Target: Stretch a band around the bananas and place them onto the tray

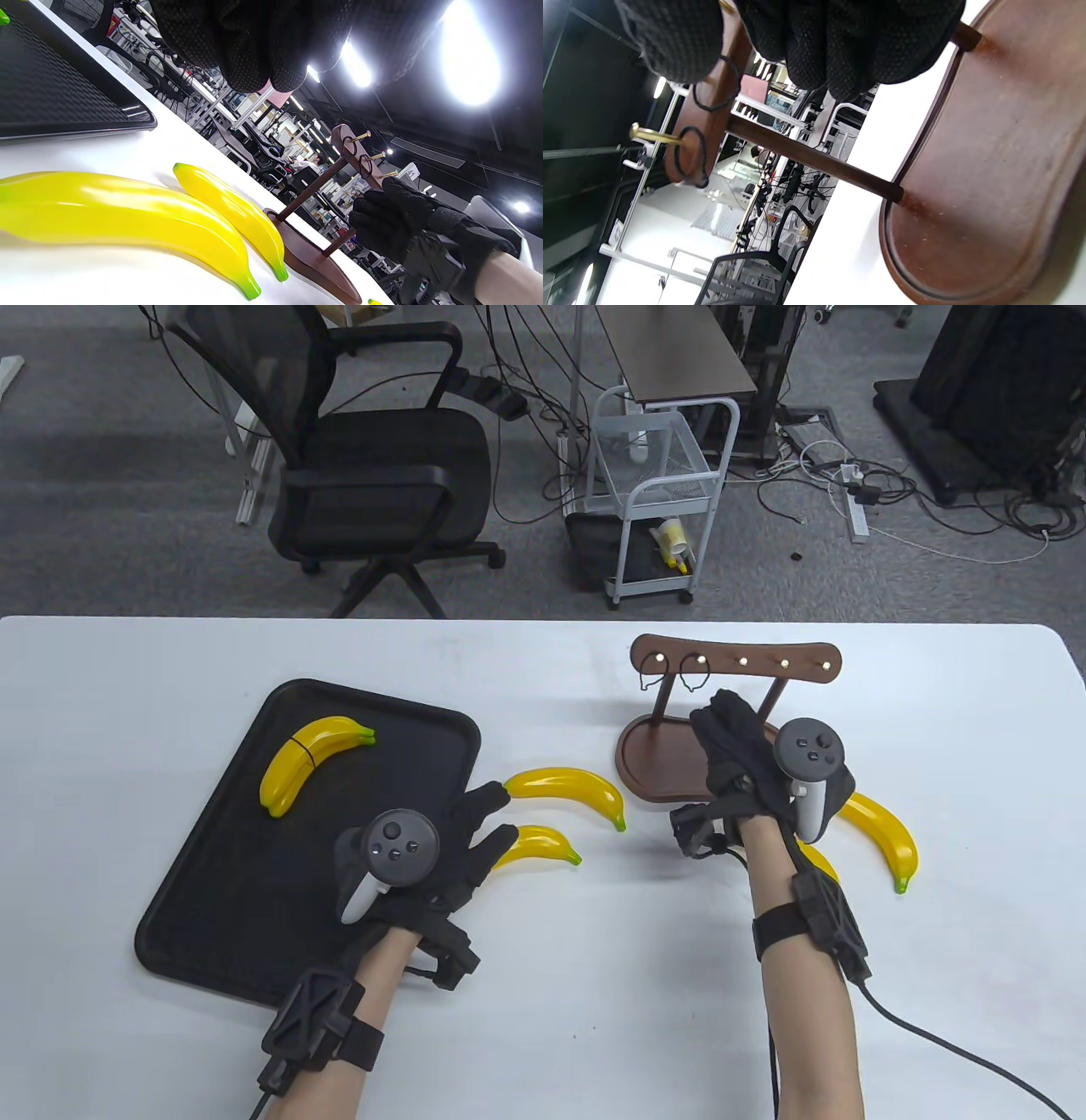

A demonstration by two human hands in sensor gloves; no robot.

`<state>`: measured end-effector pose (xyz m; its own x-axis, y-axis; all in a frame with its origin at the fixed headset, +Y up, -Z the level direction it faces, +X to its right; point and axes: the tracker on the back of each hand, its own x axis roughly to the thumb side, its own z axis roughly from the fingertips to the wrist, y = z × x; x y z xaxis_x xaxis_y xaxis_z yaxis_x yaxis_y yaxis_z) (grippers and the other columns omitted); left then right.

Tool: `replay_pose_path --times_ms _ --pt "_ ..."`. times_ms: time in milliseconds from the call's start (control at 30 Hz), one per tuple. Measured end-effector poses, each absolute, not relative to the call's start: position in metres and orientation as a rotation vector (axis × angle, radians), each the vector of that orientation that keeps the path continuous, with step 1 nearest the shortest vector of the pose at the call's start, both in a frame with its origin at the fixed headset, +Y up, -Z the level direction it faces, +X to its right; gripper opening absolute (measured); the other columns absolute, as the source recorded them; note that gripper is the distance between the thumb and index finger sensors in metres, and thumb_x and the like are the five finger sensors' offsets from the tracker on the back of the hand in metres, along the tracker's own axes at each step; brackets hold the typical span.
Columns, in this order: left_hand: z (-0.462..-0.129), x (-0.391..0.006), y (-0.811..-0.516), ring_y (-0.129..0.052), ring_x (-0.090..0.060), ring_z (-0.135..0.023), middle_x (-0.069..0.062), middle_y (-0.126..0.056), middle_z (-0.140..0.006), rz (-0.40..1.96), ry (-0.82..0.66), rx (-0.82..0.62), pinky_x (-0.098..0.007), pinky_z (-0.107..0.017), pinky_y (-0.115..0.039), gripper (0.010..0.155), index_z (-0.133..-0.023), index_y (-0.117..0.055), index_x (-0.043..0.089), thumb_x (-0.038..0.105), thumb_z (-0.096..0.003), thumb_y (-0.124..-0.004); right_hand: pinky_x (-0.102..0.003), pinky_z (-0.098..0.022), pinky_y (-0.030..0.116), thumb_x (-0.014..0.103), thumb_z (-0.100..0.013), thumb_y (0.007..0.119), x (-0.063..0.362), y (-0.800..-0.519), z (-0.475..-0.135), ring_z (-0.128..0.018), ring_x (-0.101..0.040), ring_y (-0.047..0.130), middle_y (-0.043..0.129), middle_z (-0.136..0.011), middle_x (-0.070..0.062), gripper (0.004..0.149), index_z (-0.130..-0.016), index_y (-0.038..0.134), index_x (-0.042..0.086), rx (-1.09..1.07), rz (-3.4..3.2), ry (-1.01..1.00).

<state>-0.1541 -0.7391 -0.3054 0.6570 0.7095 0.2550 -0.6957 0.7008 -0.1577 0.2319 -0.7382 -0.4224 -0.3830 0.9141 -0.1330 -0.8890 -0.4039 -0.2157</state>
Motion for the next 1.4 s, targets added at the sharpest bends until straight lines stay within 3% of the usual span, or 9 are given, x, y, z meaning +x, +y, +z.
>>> replay_pose_path --times_ms 567,800,1400 --pt "-0.307 -0.155 -0.739 -0.070 -0.032 -0.110 0.000 -0.063 -0.120 0.802 -0.305 -0.057 -0.052 -0.083 -0.056 0.057 -0.112 -0.052 0.029 0.049 -0.0622 -0.070 -0.049 -0.053 0.079 0.041 -0.055 0.075 0.221 -0.757 -0.447 -0.075 -0.032 0.092 0.083 -0.092 -0.011 0.055 -0.101 0.067 0.011 -0.377 1.601 -0.060" --pt "-0.307 -0.155 -0.739 -0.070 -0.032 -0.110 0.000 -0.063 -0.120 0.803 -0.302 -0.060 -0.052 -0.083 -0.056 0.057 -0.112 -0.052 0.028 0.049 -0.0622 -0.070 -0.047 -0.049 0.081 0.039 -0.056 0.074 0.222 -0.754 -0.448 -0.067 -0.028 0.096 0.090 -0.082 -0.006 0.043 -0.092 0.075 0.015 -0.386 1.612 -0.070" --pt "-0.308 -0.155 -0.739 -0.071 -0.032 -0.110 0.000 -0.063 -0.120 0.811 -0.302 -0.061 -0.052 -0.083 -0.056 0.056 -0.112 -0.053 0.028 0.049 -0.0622 -0.070 -0.046 -0.046 0.082 0.037 -0.058 0.073 0.228 -0.728 -0.441 -0.062 -0.026 0.098 0.093 -0.077 -0.005 0.039 -0.088 0.078 0.013 -0.325 1.655 -0.108"
